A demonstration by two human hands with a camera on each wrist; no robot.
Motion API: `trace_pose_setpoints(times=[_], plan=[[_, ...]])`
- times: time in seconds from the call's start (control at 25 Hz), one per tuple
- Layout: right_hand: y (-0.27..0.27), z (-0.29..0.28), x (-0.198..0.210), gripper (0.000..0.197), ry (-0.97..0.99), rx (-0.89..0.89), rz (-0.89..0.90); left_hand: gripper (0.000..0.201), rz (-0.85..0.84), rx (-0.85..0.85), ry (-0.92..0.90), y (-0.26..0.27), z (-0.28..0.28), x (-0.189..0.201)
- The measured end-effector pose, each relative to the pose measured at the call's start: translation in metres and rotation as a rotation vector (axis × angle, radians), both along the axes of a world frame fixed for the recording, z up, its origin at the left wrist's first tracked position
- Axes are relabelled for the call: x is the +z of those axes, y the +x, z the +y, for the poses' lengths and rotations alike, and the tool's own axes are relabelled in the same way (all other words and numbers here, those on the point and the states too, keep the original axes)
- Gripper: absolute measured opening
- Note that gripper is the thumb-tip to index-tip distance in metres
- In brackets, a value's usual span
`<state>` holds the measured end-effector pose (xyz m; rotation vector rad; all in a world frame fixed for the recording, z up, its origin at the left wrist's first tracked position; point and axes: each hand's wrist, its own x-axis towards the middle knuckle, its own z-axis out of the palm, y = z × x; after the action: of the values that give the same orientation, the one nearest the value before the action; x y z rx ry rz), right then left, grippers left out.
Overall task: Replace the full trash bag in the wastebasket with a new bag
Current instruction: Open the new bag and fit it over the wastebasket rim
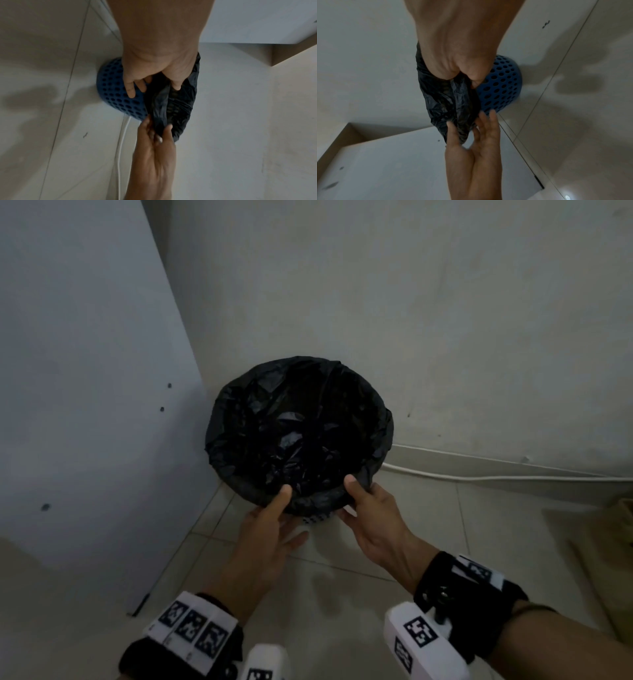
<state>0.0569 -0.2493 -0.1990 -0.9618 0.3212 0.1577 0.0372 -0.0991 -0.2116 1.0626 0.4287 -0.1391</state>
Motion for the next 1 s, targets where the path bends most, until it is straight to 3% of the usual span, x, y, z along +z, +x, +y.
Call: trace_pose_setpoints(times=[0.2,0.44,0.72,0.88,1.0], plan=[[-0.007,0.02,-0.006,0.025,0.026,-0.073,-0.028,0.028,0.023,0.091,-0.069,0.012,-0.012,-0.004],[-0.005,0.006,-0.001,0.005,-0.031,-0.004,0.079,0.033,-0.058,0.133,-0.132,0.016,-0.011,-0.008],[0.006,-0.018,0.013,0.018,0.003,-0.108,0.017,0.043,-0.166,0.155,-0.172,0.017,0.008,-0.01],[0.006,-0.006,0.005,0.015,-0.068,-0.11,-0.036,0.035,-0.043,0.119,-0.165,0.007,-0.005,-0.009],[-0.001,0.004,-0.007,0.03,-0.065,-0.035,-0.117,0.036,-0.011,0.102,-0.207,0.004,-0.02,-0.007]])
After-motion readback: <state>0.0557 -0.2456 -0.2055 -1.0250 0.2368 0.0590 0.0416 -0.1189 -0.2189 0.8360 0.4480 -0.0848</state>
